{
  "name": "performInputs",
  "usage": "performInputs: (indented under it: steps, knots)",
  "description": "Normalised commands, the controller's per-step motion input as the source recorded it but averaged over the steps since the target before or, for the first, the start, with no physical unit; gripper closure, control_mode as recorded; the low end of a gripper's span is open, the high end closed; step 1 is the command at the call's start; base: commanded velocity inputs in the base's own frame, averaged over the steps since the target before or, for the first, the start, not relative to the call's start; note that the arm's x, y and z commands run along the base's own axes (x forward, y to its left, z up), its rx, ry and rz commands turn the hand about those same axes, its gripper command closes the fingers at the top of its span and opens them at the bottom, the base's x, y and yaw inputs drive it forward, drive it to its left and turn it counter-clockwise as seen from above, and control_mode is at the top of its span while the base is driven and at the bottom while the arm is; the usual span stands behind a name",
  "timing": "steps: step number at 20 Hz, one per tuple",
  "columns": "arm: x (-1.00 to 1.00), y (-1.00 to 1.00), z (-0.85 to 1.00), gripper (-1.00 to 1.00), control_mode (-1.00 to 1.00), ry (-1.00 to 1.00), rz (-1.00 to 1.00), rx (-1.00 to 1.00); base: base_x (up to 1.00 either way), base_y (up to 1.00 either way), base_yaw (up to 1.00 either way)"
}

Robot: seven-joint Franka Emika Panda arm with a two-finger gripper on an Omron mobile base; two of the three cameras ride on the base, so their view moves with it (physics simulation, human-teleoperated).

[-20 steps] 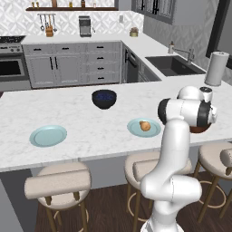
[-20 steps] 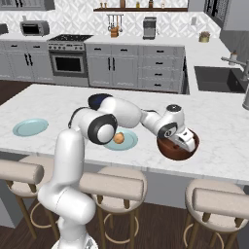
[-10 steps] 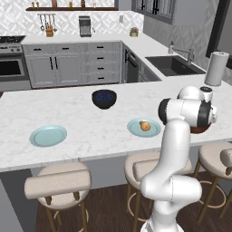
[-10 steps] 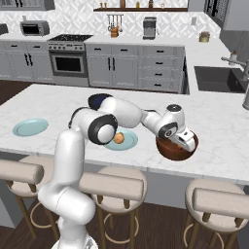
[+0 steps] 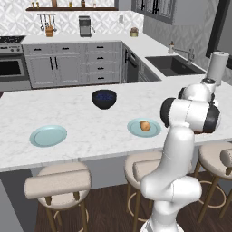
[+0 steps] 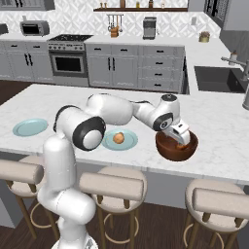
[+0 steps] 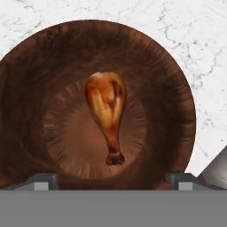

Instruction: Pick the chicken drumstick and squash from their plates and place them in the bowl. Then put the bowl in the fridge.

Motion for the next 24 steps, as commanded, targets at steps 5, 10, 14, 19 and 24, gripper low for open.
performInputs:
  steps: [5, 10, 14, 19, 24]
  knots:
    - [-0.32, 0.74, 0.63, -1.00, -1.00, 0.00, 0.02, 0.00, 0.00, 0.00, 0.00]
    - [-0.10, 0.66, 0.55, -1.00, -1.00, 0.00, 0.11, 0.00, 0.00, 0.00, 0.00]
    - [0.00, 0.64, 0.29, -1.00, -1.00, -0.02, 0.15, 0.01, 0.00, 0.00, 0.00]
    - [0.01, 0.68, 0.01, -1.00, -1.00, -0.02, 0.22, 0.09, 0.00, 0.00, 0.00]
    - [0.06, 0.74, -0.01, -1.00, -1.00, 0.00, 0.26, 0.06, 0.00, 0.00, 0.00]
